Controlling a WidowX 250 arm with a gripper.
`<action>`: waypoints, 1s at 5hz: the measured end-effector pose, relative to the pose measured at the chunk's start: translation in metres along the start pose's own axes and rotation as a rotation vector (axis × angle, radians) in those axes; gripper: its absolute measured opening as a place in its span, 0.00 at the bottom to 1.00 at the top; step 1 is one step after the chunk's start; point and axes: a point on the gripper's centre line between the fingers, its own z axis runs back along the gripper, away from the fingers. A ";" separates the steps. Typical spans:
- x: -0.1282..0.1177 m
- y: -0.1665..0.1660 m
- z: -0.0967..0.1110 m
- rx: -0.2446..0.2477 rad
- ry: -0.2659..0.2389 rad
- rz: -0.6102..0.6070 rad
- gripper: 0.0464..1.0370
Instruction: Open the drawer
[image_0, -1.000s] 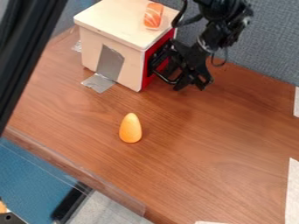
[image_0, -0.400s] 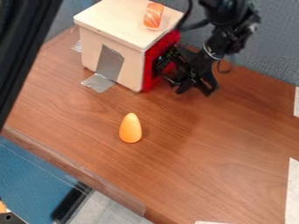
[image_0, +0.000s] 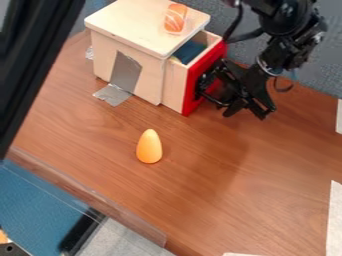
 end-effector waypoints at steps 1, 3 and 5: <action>0.000 -0.013 0.005 -0.015 -0.008 -0.017 0.10; -0.002 -0.046 0.018 -0.053 -0.028 -0.068 0.10; 0.004 -0.058 0.036 -0.071 -0.056 -0.125 0.34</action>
